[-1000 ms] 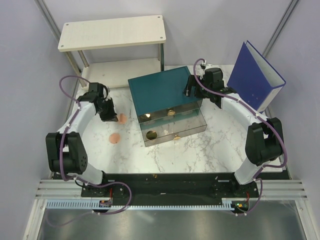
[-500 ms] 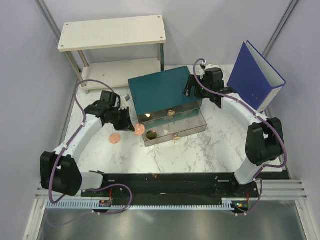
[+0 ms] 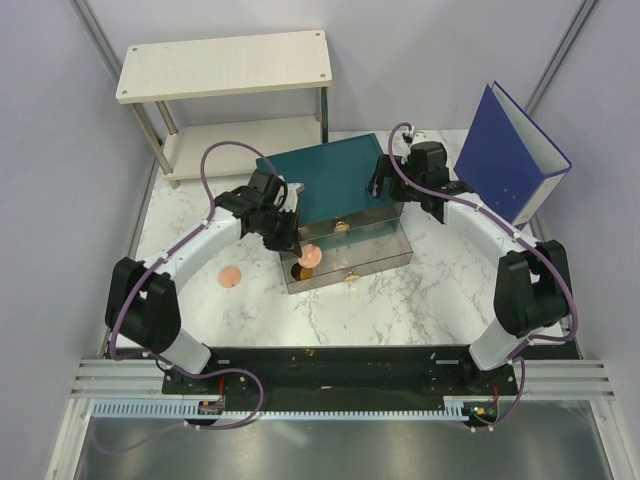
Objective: Organize the makeup
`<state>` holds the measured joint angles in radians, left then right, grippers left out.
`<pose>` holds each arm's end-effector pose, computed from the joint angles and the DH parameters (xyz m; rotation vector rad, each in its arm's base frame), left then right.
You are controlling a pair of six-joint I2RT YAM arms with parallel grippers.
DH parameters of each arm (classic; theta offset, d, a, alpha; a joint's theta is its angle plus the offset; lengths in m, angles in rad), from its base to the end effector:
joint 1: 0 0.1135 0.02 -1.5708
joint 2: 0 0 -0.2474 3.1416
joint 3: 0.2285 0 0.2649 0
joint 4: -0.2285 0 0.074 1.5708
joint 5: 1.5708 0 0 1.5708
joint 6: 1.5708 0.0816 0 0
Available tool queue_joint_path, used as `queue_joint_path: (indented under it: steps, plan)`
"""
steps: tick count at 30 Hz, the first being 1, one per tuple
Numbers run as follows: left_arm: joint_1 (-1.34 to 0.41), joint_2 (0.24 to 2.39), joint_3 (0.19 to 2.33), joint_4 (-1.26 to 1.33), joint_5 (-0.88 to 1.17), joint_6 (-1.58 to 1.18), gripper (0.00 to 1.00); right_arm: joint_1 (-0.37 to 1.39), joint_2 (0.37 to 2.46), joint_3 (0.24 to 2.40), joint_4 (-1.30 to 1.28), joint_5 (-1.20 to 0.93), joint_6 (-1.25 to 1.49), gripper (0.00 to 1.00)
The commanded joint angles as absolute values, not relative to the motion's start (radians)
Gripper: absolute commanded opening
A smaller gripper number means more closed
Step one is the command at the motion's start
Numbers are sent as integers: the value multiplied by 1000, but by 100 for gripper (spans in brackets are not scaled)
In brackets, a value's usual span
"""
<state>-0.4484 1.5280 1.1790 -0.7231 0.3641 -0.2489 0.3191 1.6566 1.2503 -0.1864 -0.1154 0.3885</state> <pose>0.2976 -0.1754 0.1969 0.3964 2.6845 -0.7048 0.4059 0.1440 0.2265 0.0088 2.2077 0.5264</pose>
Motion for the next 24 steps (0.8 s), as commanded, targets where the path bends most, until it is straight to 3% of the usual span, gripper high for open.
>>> queue_joint_path:
  steps: [1, 2, 3, 6, 8, 19, 22, 24]
  plan:
    - [-483, 1577, 1252, -690, 327, -250, 10, 364, 1609, 1209, -235, -192, 436, 98]
    - [-485, 1583, 1258, -690, 321, -249, 14, 364, 1605, 1206, -236, -190, 436, 98]
    - [-488, 1586, 1261, -692, 319, -247, 31, 364, 1602, 1201, -235, -190, 436, 98]
    - [-491, 1586, 1266, -690, 304, -236, 59, 364, 1597, 1197, -236, -187, 437, 98]
    - [-489, 1560, 1259, -690, 279, -232, 64, 364, 1594, 1195, -235, -187, 436, 98]
    - [-448, 1234, 1007, -729, 34, -279, 64, 365, 1605, 1212, -236, -152, 425, 98]
    - [-384, 1149, 930, -762, 3, -316, 67, 362, 1606, 1221, -236, -108, 413, 98]
    - [-344, 1160, 939, -805, -78, -351, 76, 356, 1606, 1229, -236, -94, 408, 98]
